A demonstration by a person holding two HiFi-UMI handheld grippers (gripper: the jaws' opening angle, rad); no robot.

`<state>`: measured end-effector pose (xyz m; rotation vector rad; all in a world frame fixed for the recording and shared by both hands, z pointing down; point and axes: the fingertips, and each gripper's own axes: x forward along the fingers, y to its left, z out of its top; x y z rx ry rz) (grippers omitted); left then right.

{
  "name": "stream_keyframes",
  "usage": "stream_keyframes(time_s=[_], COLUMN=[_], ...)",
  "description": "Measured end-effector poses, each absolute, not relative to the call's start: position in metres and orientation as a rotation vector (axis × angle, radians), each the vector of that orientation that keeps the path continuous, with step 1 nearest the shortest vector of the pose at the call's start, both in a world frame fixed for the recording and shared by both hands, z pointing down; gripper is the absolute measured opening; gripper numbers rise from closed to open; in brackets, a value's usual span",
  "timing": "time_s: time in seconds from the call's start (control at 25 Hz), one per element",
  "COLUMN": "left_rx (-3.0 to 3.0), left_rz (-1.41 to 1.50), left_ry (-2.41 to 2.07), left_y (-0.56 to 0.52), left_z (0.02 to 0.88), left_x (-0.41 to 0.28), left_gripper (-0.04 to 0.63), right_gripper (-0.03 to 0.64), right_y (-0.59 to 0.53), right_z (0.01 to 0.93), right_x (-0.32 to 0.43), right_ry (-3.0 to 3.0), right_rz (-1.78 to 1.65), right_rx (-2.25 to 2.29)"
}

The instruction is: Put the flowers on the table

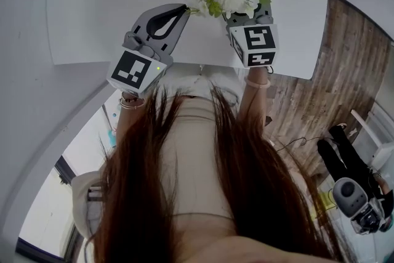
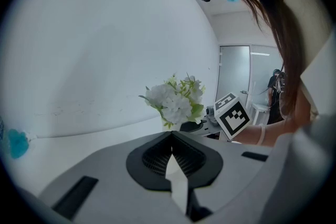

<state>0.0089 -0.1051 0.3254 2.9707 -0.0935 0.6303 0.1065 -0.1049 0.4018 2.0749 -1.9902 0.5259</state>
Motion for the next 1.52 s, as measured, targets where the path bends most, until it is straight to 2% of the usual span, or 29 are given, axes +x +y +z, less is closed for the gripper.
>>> stream_keyframes(time_s=[1.52], left_rx=[3.028], left_rz=[0.699], left_ry=[-0.002], left_y=[-0.054], left_z=[0.314], left_x=[0.014], left_gripper=[0.005], right_gripper=[0.256], right_y=[-0.059], right_z=[0.406], right_x=[0.126], right_ry=[-1.928], right_rz=[0.549], right_rx=[2.222])
